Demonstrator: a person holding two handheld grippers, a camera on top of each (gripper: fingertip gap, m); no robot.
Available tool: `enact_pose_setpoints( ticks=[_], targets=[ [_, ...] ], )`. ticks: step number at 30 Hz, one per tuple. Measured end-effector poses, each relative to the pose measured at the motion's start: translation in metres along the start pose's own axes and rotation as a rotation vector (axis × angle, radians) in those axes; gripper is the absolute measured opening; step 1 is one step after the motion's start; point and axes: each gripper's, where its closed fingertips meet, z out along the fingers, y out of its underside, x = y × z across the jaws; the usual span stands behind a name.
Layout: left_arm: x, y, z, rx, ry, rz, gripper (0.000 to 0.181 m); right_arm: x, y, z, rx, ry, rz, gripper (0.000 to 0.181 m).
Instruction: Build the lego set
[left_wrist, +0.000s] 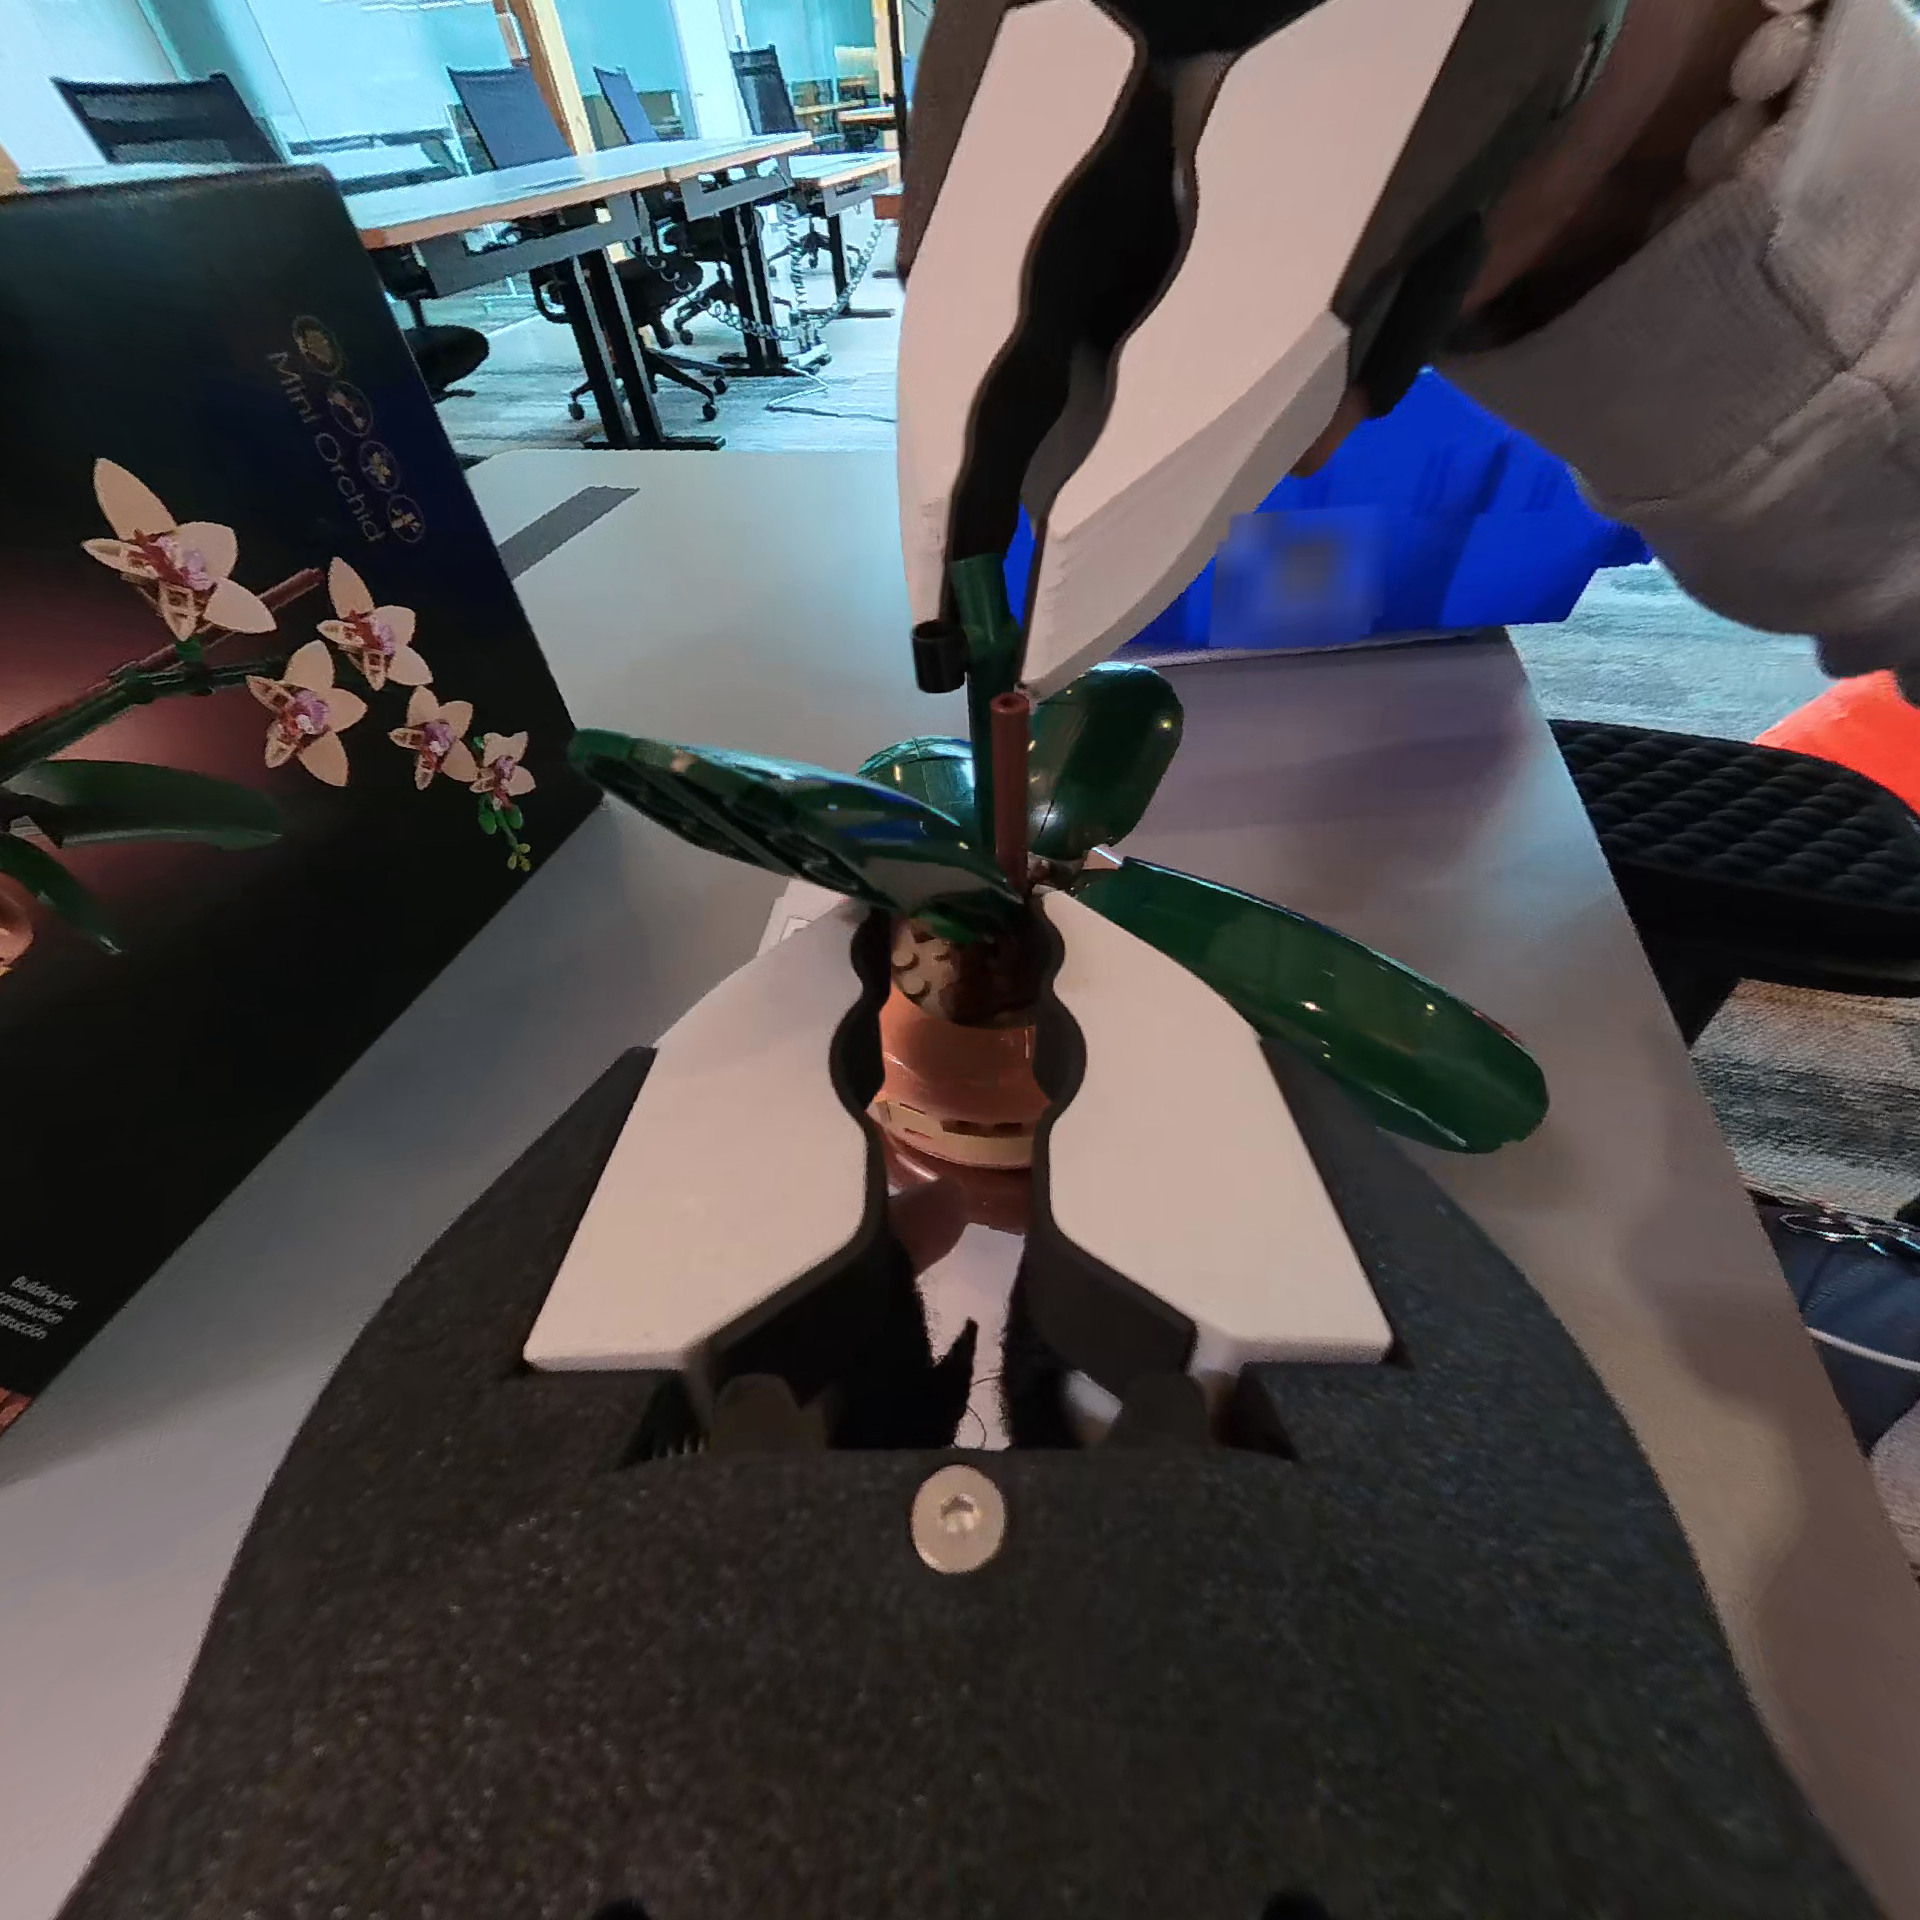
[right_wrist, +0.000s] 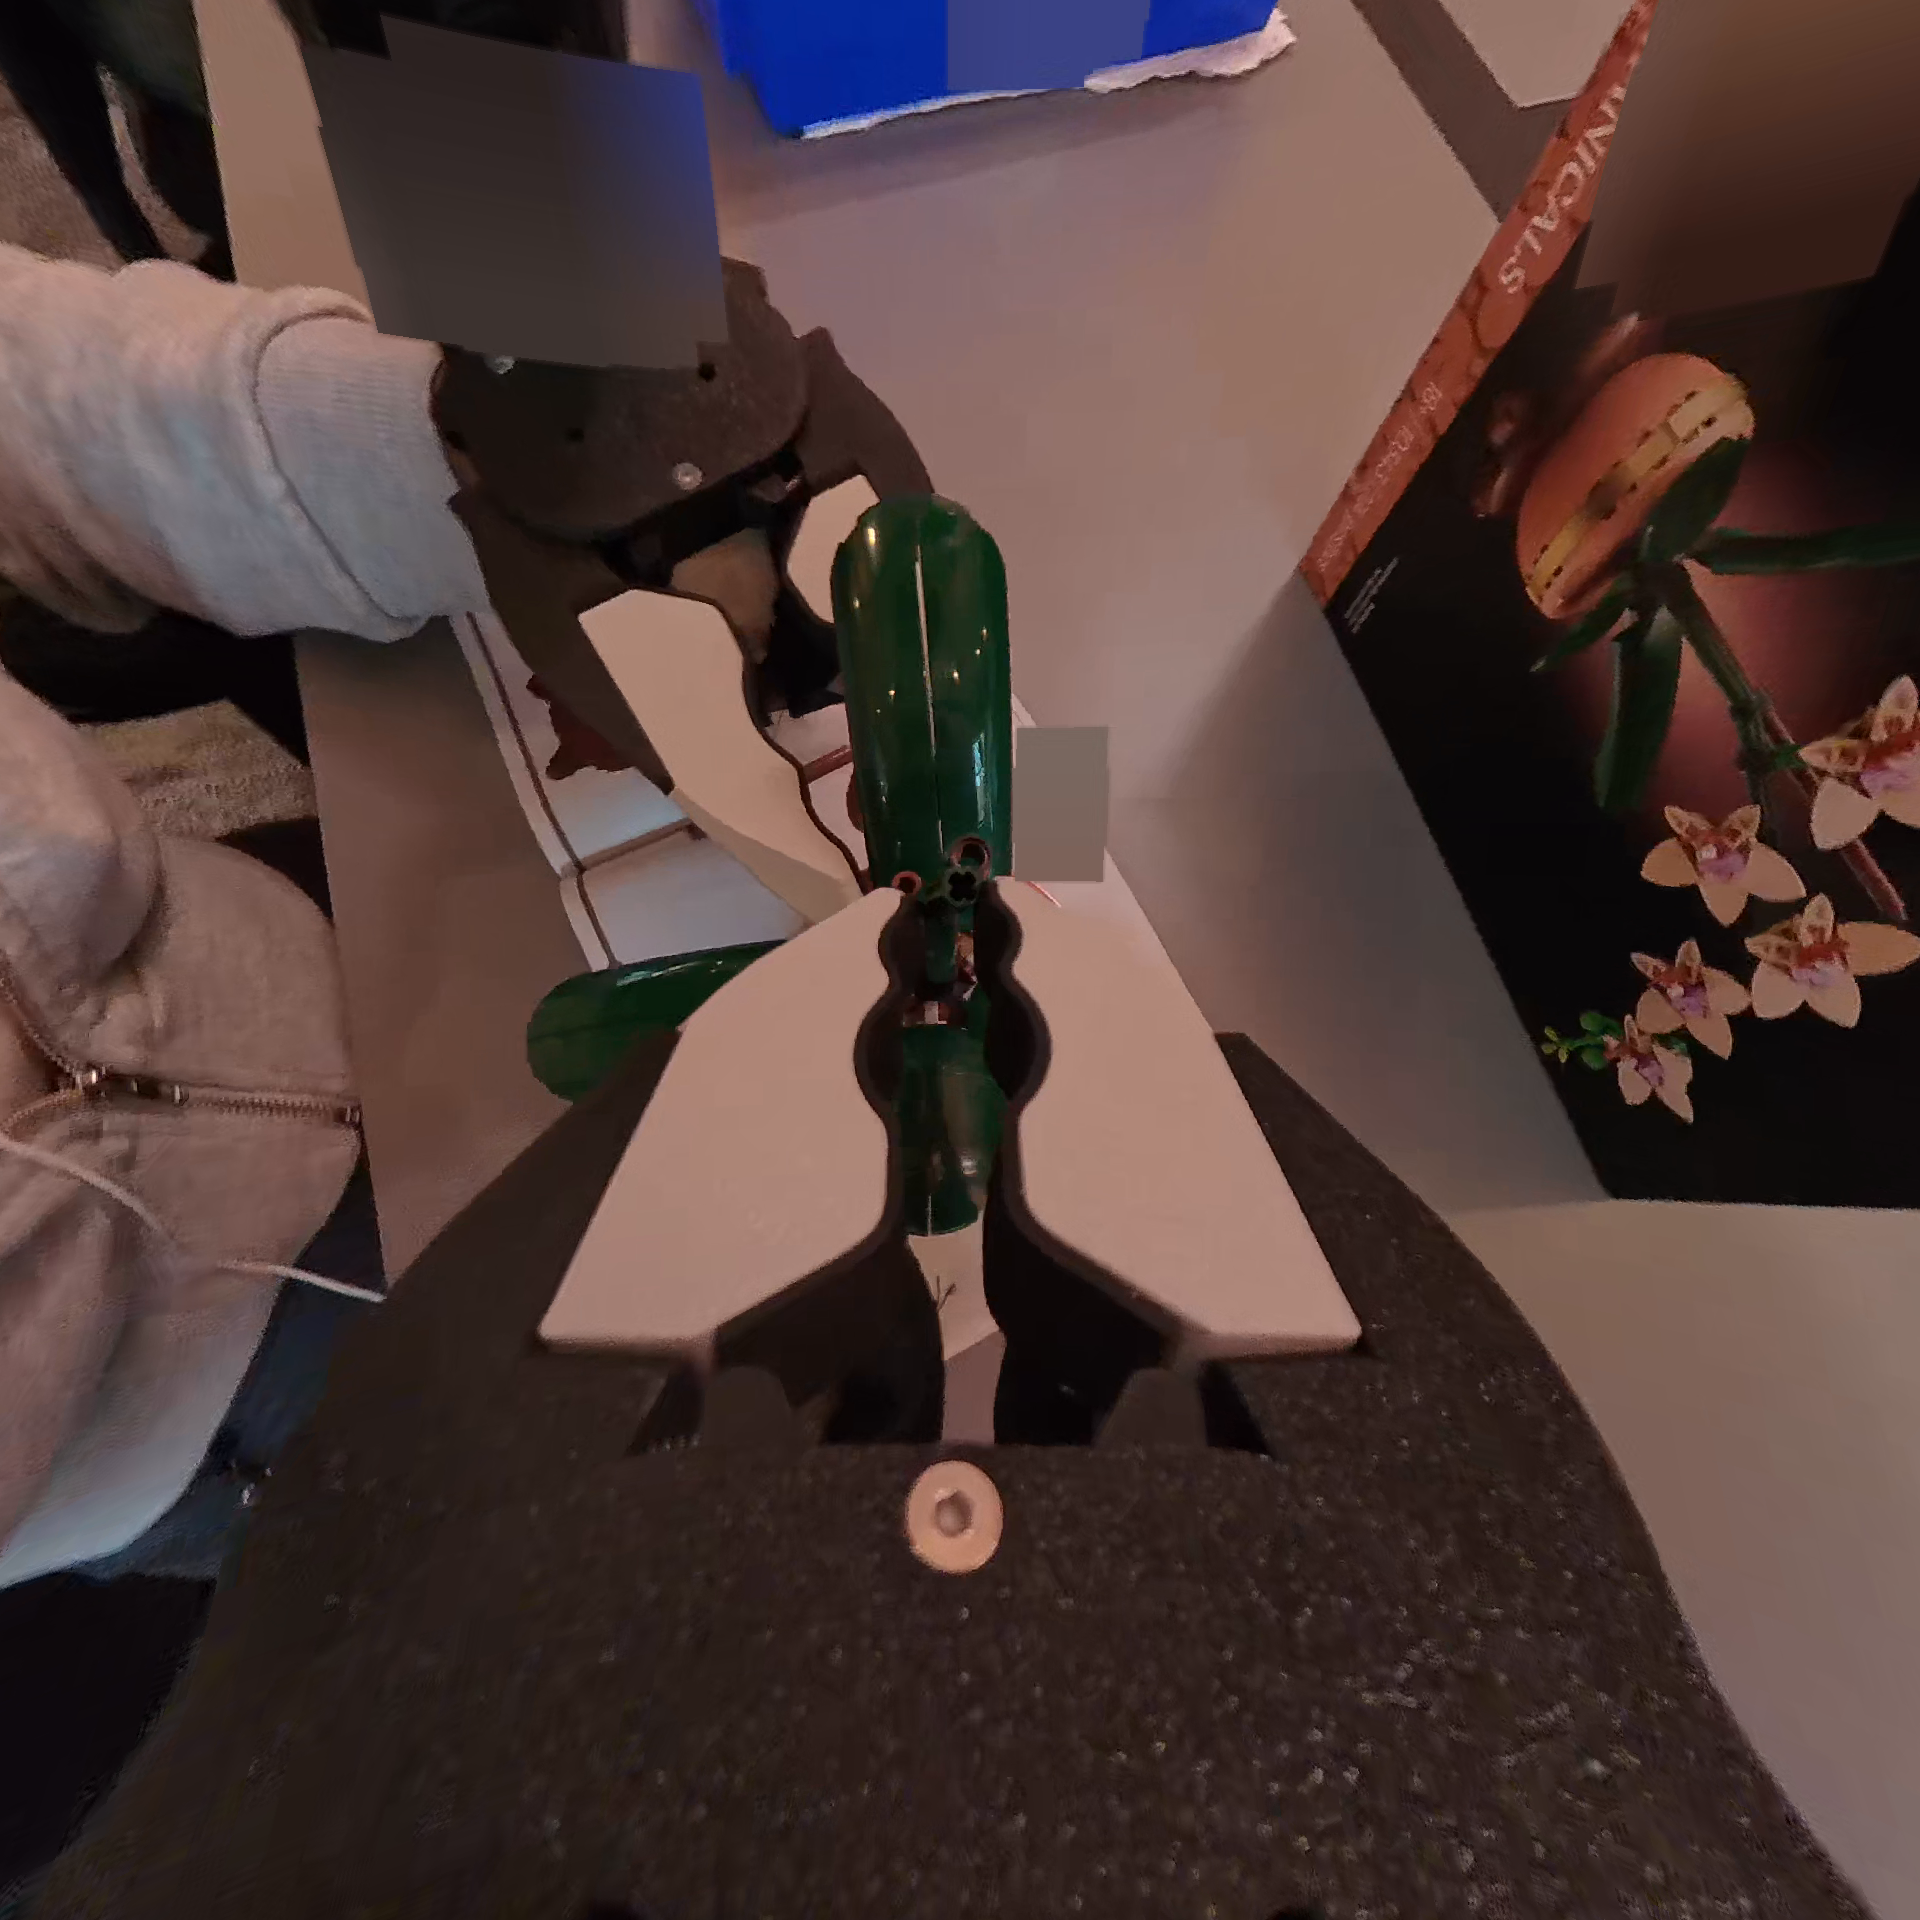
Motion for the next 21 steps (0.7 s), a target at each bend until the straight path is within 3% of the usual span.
enact_pose_setpoints(
  ticks=[6,11,14,21],
  targets=[
    [0.002,0.002,0.0,0.018,0.071,-0.065,0.023,-0.002,0.001,0.0,-0.015,-0.134,-0.186,0.008],
    [0.002,0.002,0.001,0.022,0.089,-0.069,0.023,0.001,0.002,-0.001,-0.023,-0.2,-0.223,0.007],
    [0.001,0.002,0.001,0.023,0.09,-0.064,0.023,0.007,0.001,-0.003,-0.028,-0.139,-0.191,0.014],
    [0.001,-0.001,-0.007,0.049,0.093,-0.055,0.029,0.012,0.003,-0.031,0.19,0.083,-0.117,0.022]
  ],
)
